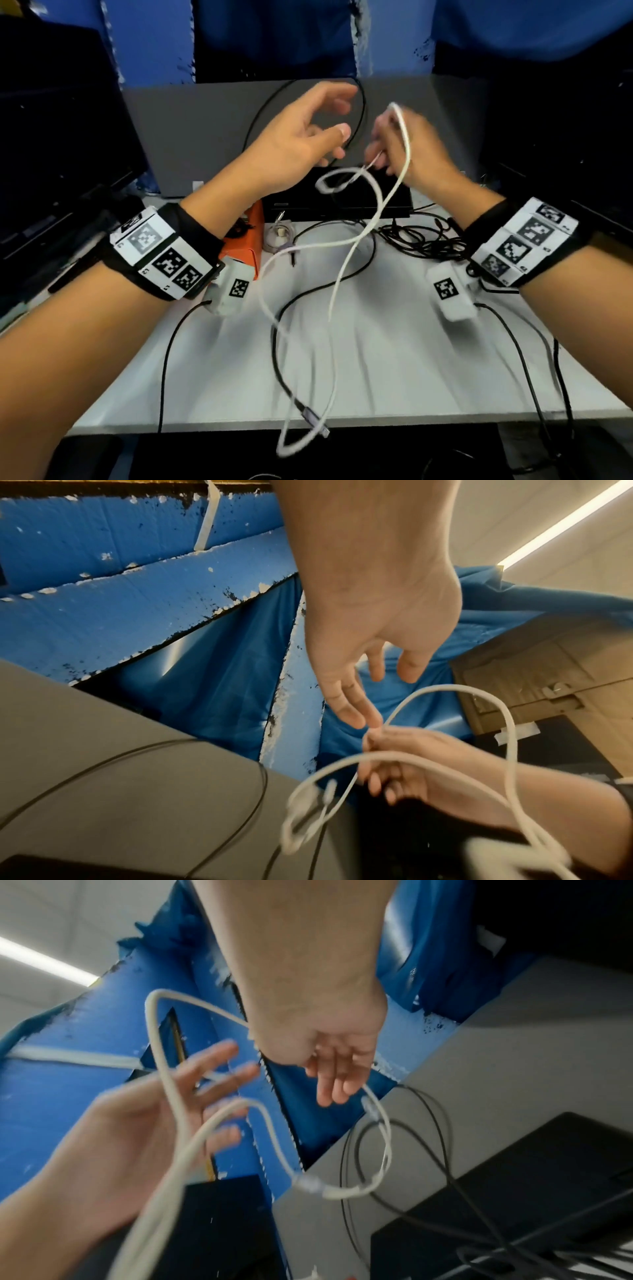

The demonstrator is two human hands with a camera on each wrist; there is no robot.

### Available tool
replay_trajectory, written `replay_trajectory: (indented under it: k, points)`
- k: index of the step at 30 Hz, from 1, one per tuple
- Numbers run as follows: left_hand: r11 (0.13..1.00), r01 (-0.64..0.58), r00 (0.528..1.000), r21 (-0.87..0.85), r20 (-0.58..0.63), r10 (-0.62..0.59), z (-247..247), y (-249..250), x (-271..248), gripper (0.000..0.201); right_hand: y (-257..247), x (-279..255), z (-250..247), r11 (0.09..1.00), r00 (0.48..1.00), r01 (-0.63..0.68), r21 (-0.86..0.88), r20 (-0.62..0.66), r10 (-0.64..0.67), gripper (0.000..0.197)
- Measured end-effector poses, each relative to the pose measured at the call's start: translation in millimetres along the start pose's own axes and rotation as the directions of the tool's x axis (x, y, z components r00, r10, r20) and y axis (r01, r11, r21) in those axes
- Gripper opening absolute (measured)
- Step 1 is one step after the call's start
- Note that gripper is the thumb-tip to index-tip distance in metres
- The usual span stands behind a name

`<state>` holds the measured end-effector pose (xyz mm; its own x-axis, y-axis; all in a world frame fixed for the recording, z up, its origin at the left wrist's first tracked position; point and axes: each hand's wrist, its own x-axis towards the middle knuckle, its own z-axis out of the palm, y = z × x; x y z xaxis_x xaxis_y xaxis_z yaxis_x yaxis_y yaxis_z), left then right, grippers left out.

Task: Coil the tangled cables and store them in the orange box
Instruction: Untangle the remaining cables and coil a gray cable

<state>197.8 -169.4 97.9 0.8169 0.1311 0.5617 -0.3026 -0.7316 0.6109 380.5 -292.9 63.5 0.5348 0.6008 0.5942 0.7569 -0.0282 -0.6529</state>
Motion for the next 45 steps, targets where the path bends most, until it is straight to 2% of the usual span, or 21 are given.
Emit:
replay_trajectory:
  k: [1, 3, 6, 7, 9, 11, 13, 16, 18, 21, 22, 24, 27, 29, 31, 33, 38, 39, 41, 42, 45]
  points:
    - [0.997, 0.078, 0.997, -0.010, -0.002, -0.078, 2, -6, -1, 0.043, 1, 6, -7, 0.999, 0.996, -0.013, 0.040, -0.087, 0.016, 0.018]
    - [0.963, 0.270, 0.955, 0.009, 0.123, -0.269, 10, -18, -6, 0.036, 1, 13, -20, 1.000, 0.980, 0.020, -0.021, -0.196, -0.024, 0.017]
    - [0.917, 0.370, 0.857, 0.150, 0.326, -0.399, 27, -32, -16, 0.049, -6, 11, -27, 0.995, 0.980, 0.057, -0.080, -0.188, -0.071, 0.022]
    - [0.918, 0.355, 0.863, 0.176, 0.317, -0.394, 34, -36, -17, 0.057, -7, 8, -25, 0.996, 0.987, 0.077, -0.050, -0.140, -0.083, 0.020]
    - [0.926, 0.299, 0.917, 0.231, 0.198, -0.346, 44, -45, -12, 0.059, -9, 0, -20, 0.991, 0.991, 0.122, -0.052, -0.052, -0.125, 0.020]
    - [0.921, 0.279, 0.958, 0.272, -0.011, -0.287, 50, -50, -3, 0.034, -13, -7, -18, 0.985, 0.988, 0.156, -0.071, -0.011, -0.157, 0.019]
    - [0.922, 0.317, 0.941, 0.223, -0.195, -0.276, 50, -53, 7, 0.028, -16, -8, -20, 0.983, 0.988, 0.156, -0.100, 0.011, -0.155, 0.018]
    - [0.926, 0.341, 0.906, 0.165, -0.320, -0.276, 43, -56, 20, 0.032, -17, -3, -25, 0.984, 0.995, 0.077, -0.161, 0.075, -0.065, 0.015]
    - [0.905, 0.351, 0.915, 0.239, -0.295, -0.277, 38, -62, 26, 0.020, -19, -3, -26, 0.989, 0.989, 0.145, 0.005, 0.010, -0.145, 0.012]
    - [0.867, 0.357, 0.933, 0.347, -0.174, -0.314, 37, -80, 30, 0.009, -33, -10, -33, 0.892, 0.885, 0.428, 0.143, -0.268, -0.381, 0.014]
    - [0.840, 0.356, 0.934, 0.409, -0.135, -0.330, 38, -87, 30, 0.008, -38, -13, -34, 0.875, 0.862, 0.462, 0.144, -0.306, -0.404, 0.015]
    - [0.797, 0.341, 0.930, 0.499, -0.054, -0.364, 40, -93, 30, 0.006, -37, -13, -34, 0.891, 0.869, 0.438, 0.116, -0.309, -0.387, 0.017]
    - [0.844, 0.340, 0.895, 0.415, 0.133, -0.426, 40, -89, 30, 0.014, -23, -3, -37, 0.969, 0.961, 0.245, -0.034, -0.125, -0.247, 0.014]
    - [0.867, 0.331, 0.865, 0.373, 0.247, -0.437, 36, -83, 26, 0.038, -11, 3, -40, 0.965, 0.997, 0.080, -0.250, 0.039, -0.072, 0.015]
    - [0.841, 0.293, 0.839, 0.454, 0.300, -0.454, 37, -81, 22, 0.048, 2, 6, -42, 0.891, 0.978, -0.029, -0.454, 0.169, 0.118, 0.031]
    - [0.793, 0.233, 0.793, 0.563, 0.362, -0.490, 43, -76, 14, 0.033, 11, 6, -41, 0.827, 0.931, -0.085, -0.556, 0.252, 0.265, 0.044]
    - [0.831, 0.142, 0.481, 0.538, 0.696, -0.533, 77, -47, -17, 0.035, 23, -7, -30, 0.803, 0.788, -0.022, -0.596, 0.484, 0.381, 0.040]
    - [0.832, 0.091, 0.433, 0.547, 0.731, -0.528, 88, -45, -23, 0.037, 25, -10, -27, 0.793, 0.786, -0.003, -0.610, 0.488, 0.378, 0.038]
    - [0.794, -0.026, 0.368, 0.608, 0.744, -0.558, 106, -44, -34, 0.046, 26, -14, -23, 0.774, 0.832, 0.052, -0.632, 0.456, 0.317, 0.033]
    - [0.744, -0.073, 0.370, 0.664, 0.711, -0.598, 111, -46, -38, 0.048, 24, -17, -21, 0.768, 0.853, 0.099, -0.632, 0.451, 0.262, 0.030]
    - [0.524, -0.163, 0.477, 0.836, 0.531, -0.700, 110, -54, -47, 0.042, 11, -31, -16, 0.809, 0.834, 0.174, -0.561, 0.521, 0.181, 0.022]
